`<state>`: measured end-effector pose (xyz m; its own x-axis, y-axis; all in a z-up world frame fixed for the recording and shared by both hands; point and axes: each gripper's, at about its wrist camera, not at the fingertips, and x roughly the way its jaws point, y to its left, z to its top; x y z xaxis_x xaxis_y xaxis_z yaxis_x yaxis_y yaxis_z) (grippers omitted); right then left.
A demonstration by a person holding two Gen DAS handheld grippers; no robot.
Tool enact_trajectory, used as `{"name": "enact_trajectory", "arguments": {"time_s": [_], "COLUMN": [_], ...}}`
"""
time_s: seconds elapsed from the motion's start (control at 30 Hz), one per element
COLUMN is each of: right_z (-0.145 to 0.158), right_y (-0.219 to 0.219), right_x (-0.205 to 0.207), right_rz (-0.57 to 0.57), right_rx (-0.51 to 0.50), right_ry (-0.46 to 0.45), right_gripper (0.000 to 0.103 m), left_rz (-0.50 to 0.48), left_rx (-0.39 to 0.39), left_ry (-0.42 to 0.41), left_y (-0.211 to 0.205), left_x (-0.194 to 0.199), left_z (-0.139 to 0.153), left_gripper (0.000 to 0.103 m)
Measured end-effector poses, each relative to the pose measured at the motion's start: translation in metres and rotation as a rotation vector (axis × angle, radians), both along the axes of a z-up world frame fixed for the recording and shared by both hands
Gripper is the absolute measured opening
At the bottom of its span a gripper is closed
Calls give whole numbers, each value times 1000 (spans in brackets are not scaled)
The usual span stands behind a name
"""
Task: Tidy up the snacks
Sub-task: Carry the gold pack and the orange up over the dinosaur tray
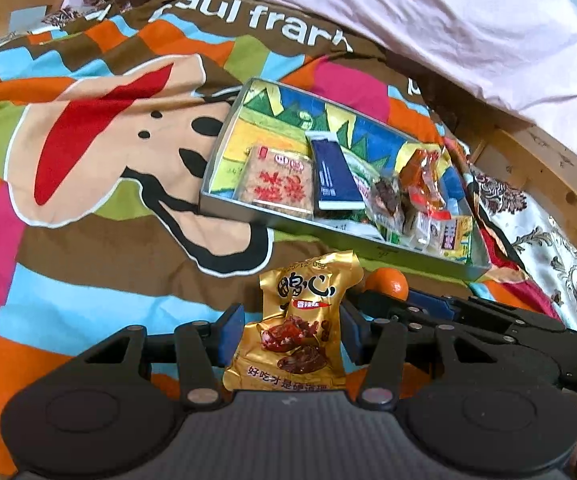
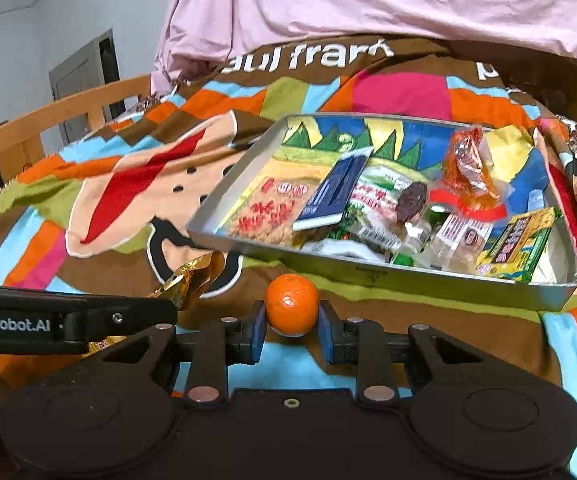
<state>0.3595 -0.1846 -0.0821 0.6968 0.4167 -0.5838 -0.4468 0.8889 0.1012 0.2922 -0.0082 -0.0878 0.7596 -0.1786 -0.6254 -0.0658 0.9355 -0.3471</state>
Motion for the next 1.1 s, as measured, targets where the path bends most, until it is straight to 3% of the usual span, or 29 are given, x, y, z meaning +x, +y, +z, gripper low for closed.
{"name": "enact_trajectory", "arguments": {"time_s": [0.43,0.8,1.1], "right_z": [16,30,30], "right_y": [-21,-64,-108], "right_x": [12,29,49], "right_rz": [-106,-265,-456], "right_rx": [76,104,-9], "right_ry": [-89,-163,-212], "right_gripper": [29,29,29], "left_rz": [42,-52,-72], "left_rx": [24,49,-29], "left_ry": [-75,-136,-136], "left_y": [-2,-44,-74], "left_x": [23,72,132], "left_z": [18,38,34], "left_gripper": [55,55,55]}}
